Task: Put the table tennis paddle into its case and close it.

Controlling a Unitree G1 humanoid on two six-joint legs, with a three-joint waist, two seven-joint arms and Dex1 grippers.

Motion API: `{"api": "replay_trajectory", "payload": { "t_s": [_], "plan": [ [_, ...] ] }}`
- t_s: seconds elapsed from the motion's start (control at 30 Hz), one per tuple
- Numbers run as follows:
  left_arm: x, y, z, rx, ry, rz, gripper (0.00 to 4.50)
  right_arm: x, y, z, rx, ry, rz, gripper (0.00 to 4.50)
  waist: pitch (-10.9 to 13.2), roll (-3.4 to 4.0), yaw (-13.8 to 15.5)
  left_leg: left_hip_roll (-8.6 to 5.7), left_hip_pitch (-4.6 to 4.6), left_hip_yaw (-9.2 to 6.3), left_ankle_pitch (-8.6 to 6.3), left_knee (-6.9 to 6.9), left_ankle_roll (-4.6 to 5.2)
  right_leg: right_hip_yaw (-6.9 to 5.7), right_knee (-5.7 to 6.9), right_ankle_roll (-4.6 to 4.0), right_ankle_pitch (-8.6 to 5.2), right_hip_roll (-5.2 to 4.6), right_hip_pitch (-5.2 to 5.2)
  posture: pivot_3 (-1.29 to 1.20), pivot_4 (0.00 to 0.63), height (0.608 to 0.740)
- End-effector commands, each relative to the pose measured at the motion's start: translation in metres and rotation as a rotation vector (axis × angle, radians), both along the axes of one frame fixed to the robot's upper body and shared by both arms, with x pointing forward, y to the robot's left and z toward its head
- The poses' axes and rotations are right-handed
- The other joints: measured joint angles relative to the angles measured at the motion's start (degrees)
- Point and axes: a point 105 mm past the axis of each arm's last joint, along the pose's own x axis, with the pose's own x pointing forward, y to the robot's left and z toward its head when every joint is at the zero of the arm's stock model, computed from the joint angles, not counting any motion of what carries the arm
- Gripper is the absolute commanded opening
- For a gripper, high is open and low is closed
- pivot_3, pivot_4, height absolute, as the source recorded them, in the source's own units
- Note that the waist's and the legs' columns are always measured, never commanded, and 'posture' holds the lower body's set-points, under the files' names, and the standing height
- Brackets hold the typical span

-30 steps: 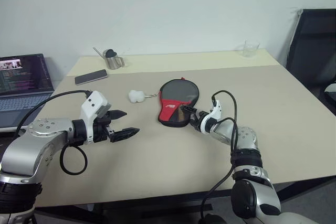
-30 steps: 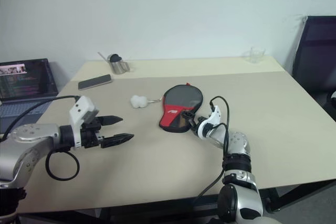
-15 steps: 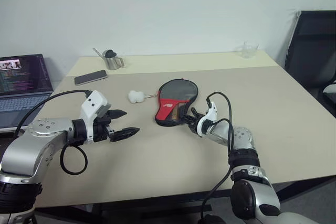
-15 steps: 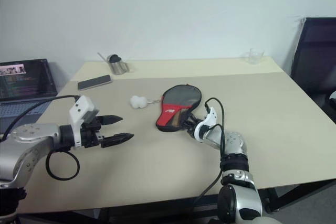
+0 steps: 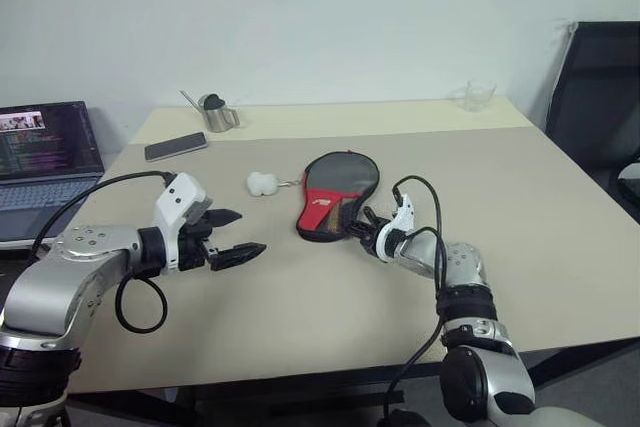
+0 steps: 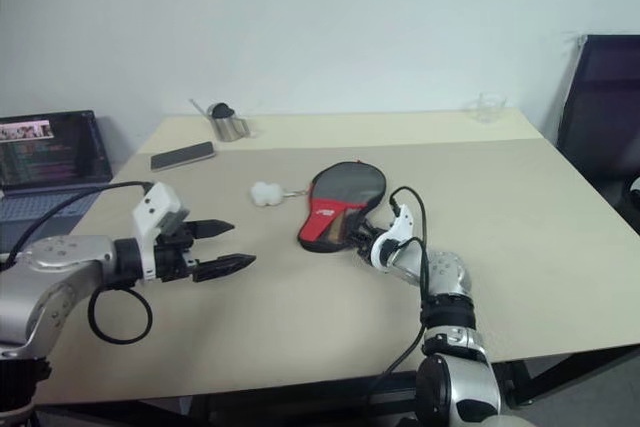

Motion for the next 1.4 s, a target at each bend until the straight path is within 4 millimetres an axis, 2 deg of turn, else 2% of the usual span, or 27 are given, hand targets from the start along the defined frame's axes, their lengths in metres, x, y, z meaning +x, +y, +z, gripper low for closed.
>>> {"api": "replay_trajectory", "payload": {
  "t_s": [0.03, 0.4, 0.73, 1.0, 1.4],
  "plan": [
    [0.002, -0.003, 0.009, 0.011, -0.046, -0.016, 4.5, -0.018, -0.011, -0.012, -0.047, 0.034, 0.083, 0.03, 0.0, 0.0, 0.6, 0.0, -0.02, -0.03, -0.01, -0.05, 0.01, -0.04, -0.1, 0.0, 0.0, -0.01, 0.01, 0.0, 0.15, 0.74],
    [0.007, -0.009, 0.008, 0.016, -0.029, -0.059, 4.5, -0.077, -0.049, -0.015, -0.17, 0.02, 0.312, 0.03, 0.0, -0.03, 1.6, -0.04, -0.26, -0.02, -0.18, -0.62, 0.08, -0.09, -0.91, 0.12, -0.07, -0.09, -0.08, 0.0, 0.15, 0.74],
    [0.015, -0.015, 0.007, 0.02, -0.024, -0.102, 4.5, -0.116, -0.079, -0.023, -0.221, 0.014, 0.4, 0.03, 0.0, -0.06, 1.7, -0.06, -0.28, -0.01, -0.22, -0.59, 0.15, -0.13, -0.89, 0.17, -0.1, -0.1, -0.07, 0.0, 0.15, 0.74],
    [0.018, -0.02, 0.005, 0.019, -0.016, -0.129, 4.5, -0.14, -0.084, -0.027, -0.224, 0.013, 0.474, 0.03, 0.0, -0.09, 1.7, -0.06, -0.27, 0.0, -0.22, -0.57, 0.16, -0.12, -0.88, 0.22, -0.13, -0.1, -0.06, 0.0, 0.15, 0.74],
    [0.02, -0.018, 0.005, 0.033, -0.013, -0.141, 4.5, -0.16, -0.086, -0.03, -0.189, 0.02, 0.529, 0.03, -0.1, -0.14, 1.7, -0.05, -0.25, 0.01, -0.22, -0.56, 0.16, -0.1, -0.86, 0.23, -0.13, -0.09, -0.06, 0.0, 0.15, 0.74]
  ]
}}
